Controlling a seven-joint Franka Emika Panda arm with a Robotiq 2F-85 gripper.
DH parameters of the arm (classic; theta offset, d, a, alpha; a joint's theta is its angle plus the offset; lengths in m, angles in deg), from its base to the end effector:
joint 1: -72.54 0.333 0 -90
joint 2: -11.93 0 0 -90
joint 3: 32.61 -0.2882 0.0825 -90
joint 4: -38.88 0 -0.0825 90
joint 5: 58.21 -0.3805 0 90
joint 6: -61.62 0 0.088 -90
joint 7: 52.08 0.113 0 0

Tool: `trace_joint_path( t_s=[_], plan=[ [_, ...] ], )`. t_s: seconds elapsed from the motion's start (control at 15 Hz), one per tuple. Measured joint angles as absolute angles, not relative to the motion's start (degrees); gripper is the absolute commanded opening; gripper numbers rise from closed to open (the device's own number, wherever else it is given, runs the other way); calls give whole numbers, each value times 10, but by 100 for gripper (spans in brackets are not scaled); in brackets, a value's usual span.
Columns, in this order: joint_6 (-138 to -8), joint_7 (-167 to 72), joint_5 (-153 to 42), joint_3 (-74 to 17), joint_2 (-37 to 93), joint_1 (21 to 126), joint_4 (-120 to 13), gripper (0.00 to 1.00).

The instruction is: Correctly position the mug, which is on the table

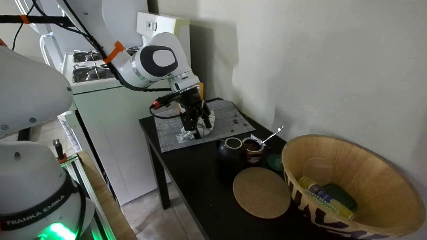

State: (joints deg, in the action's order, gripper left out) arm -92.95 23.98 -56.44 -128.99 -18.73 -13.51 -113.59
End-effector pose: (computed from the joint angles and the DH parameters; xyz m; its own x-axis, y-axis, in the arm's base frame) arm 0.4213 0.0088 0.2046 0.4259 -0.7589 0.4925 -0.9018 -0.4004 0.1628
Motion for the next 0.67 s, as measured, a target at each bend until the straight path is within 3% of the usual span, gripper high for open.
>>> trace_joint_path(
  t_s=[0.67],
  plan=[
    [-958, 228, -677, -1440, -320, -289, -1048, 100]
  ],
)
